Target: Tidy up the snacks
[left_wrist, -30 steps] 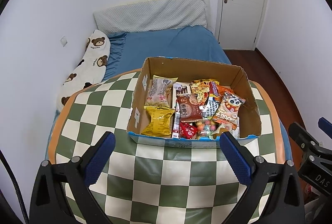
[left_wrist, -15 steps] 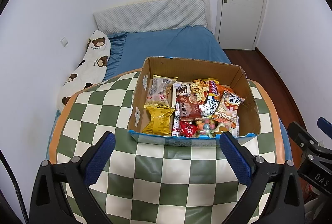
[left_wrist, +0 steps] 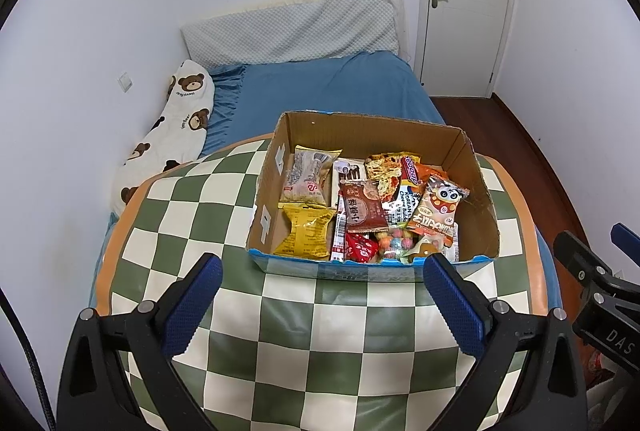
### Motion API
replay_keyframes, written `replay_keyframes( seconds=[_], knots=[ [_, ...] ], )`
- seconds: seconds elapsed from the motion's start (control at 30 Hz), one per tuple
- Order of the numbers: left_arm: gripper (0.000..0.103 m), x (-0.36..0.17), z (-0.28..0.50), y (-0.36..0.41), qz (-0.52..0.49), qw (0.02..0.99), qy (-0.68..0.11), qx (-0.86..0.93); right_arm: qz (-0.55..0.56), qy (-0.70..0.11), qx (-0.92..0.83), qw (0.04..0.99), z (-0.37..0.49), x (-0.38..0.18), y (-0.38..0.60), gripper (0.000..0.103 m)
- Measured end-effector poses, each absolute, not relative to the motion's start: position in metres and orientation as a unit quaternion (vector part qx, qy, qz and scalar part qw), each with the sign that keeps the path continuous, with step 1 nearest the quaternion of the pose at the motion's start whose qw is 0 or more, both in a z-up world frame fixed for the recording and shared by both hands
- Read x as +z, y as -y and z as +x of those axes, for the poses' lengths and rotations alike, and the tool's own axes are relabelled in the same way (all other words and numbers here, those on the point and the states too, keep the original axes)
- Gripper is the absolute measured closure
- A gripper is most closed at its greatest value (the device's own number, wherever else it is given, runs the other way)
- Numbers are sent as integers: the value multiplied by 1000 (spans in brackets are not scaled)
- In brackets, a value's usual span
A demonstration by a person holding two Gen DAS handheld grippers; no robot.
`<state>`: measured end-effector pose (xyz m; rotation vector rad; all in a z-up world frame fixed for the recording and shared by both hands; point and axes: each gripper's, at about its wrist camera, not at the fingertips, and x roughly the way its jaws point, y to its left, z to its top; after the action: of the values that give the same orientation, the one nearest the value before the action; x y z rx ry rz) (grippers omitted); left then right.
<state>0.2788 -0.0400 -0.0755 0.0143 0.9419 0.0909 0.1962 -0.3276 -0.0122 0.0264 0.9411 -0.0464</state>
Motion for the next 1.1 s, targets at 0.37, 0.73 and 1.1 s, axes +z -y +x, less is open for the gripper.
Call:
replay_keyframes(
  seconds=[0.37,0.73,1.1],
  knots=[
    [0,-72,278,41,7,890,-454,43,14,-452,-23,892,196,-8,327,0],
    [0,-71,276,42,7,891,-453,43,14,-450,-24,892,195,-4,328,0],
    [0,-69,275,42,6,891,-452,46,13,-451,-25,892,194,-3,329,0]
  ],
)
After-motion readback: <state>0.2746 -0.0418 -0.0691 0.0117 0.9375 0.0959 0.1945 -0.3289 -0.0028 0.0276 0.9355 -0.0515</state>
